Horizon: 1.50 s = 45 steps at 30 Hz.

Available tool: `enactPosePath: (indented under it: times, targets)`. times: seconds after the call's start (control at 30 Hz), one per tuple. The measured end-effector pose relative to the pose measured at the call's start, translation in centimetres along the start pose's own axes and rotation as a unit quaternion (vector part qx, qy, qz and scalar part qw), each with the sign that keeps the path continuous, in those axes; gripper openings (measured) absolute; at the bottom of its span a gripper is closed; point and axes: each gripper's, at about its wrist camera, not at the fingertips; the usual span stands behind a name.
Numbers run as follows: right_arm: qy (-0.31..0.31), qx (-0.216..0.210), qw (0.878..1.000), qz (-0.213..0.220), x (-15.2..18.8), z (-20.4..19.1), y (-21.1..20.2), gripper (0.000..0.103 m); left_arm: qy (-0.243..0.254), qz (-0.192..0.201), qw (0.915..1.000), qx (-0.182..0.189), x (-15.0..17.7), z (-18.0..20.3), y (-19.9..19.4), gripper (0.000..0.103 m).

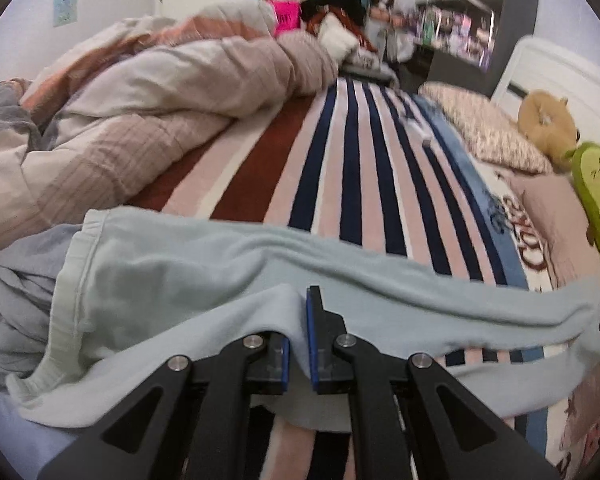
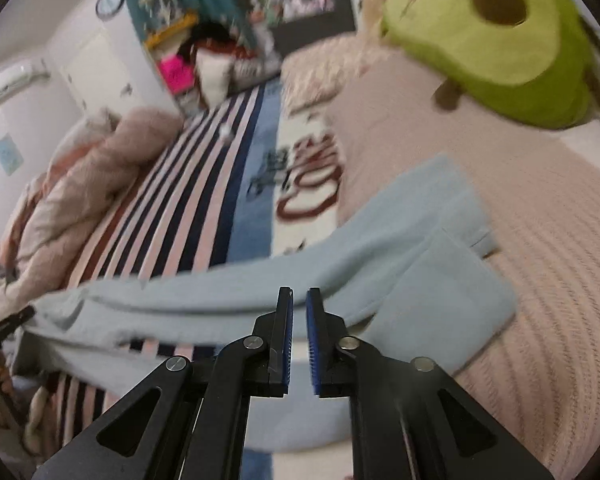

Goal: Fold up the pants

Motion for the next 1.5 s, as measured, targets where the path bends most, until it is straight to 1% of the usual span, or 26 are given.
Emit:
enactPosePath:
  times: [0.07,0.13,0.17,0.2,0.23,0.27,0.3,0.33,0.47,0.5,0.53,0.7,0.77,0.8,0.87,0.9,0.97,1.0,1.07,1.13,1.17,1.2,1.23,1.3,1.37,1.5]
  targets:
    - [0.019,0.005,0.999,-0.049,0.4,-0.3,0.2,0.019,-0.009,-0.032,0.9995,0.001,0.0,-0.3,-0.2,0.005]
    - [0.046,0.010,0.996,-0.070,1.1,-0.1,0.0,0.033,-0.013,-0.050,0.9987,-0.002,0.3,-0.3,-0.6,0.005]
    - [0.059,0.017,0.995,-0.084,1.6,-0.1,-0.1,0.038,-0.014,-0.060,0.9981,-0.001,0.4,-0.4,-1.1,0.004]
    - [0.073,0.022,0.992,-0.099,2.2,-0.2,-0.2,0.047,-0.014,-0.067,0.9977,-0.002,0.6,-0.4,-1.4,0.004]
    - [0.094,0.028,0.989,-0.109,2.7,-0.3,-0.3,0.051,-0.015,-0.077,0.9969,-0.004,0.8,-0.6,-2.0,0.004]
    - [0.108,0.030,0.987,-0.112,3.1,-0.3,-0.4,0.051,-0.017,-0.083,0.9964,-0.004,1.2,-0.7,-2.3,0.004]
    - [0.128,0.038,0.984,-0.116,3.6,-0.5,-0.5,0.054,-0.021,-0.095,0.9953,-0.005,1.6,-1.0,-2.8,0.004]
    - [0.139,0.045,0.982,-0.119,3.9,-0.8,-0.5,0.061,-0.025,-0.103,0.9943,-0.007,1.9,-1.2,-3.1,0.003]
    - [0.192,0.052,0.973,-0.120,5.5,-2.6,0.1,0.064,-0.035,-0.135,0.9901,-0.014,3.8,-2.2,-4.0,0.003]
    - [0.202,0.057,0.970,-0.123,5.9,-3.1,0.6,0.070,-0.038,-0.142,0.9891,-0.013,4.2,-2.5,-4.0,0.003]
    - [0.205,0.072,0.968,-0.125,6.2,-3.9,1.3,0.074,-0.042,-0.146,0.9883,-0.010,4.5,-2.7,-4.0,0.003]
    - [0.220,0.109,0.962,-0.122,7.0,-6.7,4.8,0.080,-0.052,-0.177,0.9827,0.000,6.2,-3.4,-2.3,0.003]
    - [0.215,0.134,0.959,-0.129,7.4,-7.5,6.4,0.081,-0.062,-0.187,0.9804,0.004,6.8,-3.8,-1.4,0.003]
    - [0.220,0.149,0.955,-0.132,7.6,-7.9,7.1,0.081,-0.066,-0.191,0.9793,0.003,7.0,-4.0,-0.9,0.003]
    - [0.220,0.181,0.950,-0.127,7.8,-8.5,8.2,0.086,-0.073,-0.196,0.9778,0.004,7.1,-4.3,-0.4,0.003]
    - [0.211,0.208,0.947,-0.129,7.8,-9.0,8.8,0.086,-0.077,-0.196,0.9775,0.004,7.2,-4.4,-0.2,0.003]
    - [0.192,0.243,0.942,-0.128,7.9,-9.6,9.6,0.087,-0.081,-0.197,0.9769,0.006,7.4,-4.7,0.0,0.003]
    - [0.171,0.263,0.940,-0.134,8.1,-10.2,10.2,0.087,-0.082,-0.199,0.9766,0.006,7.5,-4.8,0.2,0.003]
    - [0.136,0.282,0.940,-0.140,8.6,-11.0,10.6,0.082,-0.084,-0.202,0.9757,0.007,7.8,-4.8,0.3,0.003]
    - [0.111,0.289,0.942,-0.132,9.0,-11.3,10.3,0.065,-0.089,-0.206,0.9745,0.014,8.1,-4.8,0.5,0.003]
    - [0.099,0.289,0.944,-0.126,9.4,-11.2,9.8,0.060,-0.090,-0.207,0.9742,0.016,8.2,-4.8,0.5,0.003]
    - [0.097,0.289,0.945,-0.121,9.5,-11.0,9.3,0.045,-0.087,-0.209,0.9739,0.018,8.5,-4.7,0.6,0.003]
    - [0.094,0.292,0.945,-0.117,9.6,-10.8,8.8,0.027,-0.086,-0.208,0.9741,0.020,8.6,-4.6,0.5,0.003]
    - [0.098,0.283,0.948,-0.112,9.8,-9.9,7.7,0.011,-0.088,-0.209,0.9736,0.025,8.7,-4.5,0.4,0.003]
    - [0.114,0.268,0.950,-0.114,9.9,-9.1,7.0,0.009,-0.087,-0.209,0.9738,0.025,8.7,-4.3,0.2,0.003]
    - [0.147,0.254,0.950,-0.108,9.7,-7.9,4.7,0.008,-0.092,-0.198,0.9755,0.025,7.8,-4.1,-0.4,0.003]
Point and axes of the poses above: each gripper's, at about its wrist camera, not at the fingertips, and y roughly the way its jaws point, z to its right, x to its underside, and after that the axes turned 12 degrees about z, right-handed
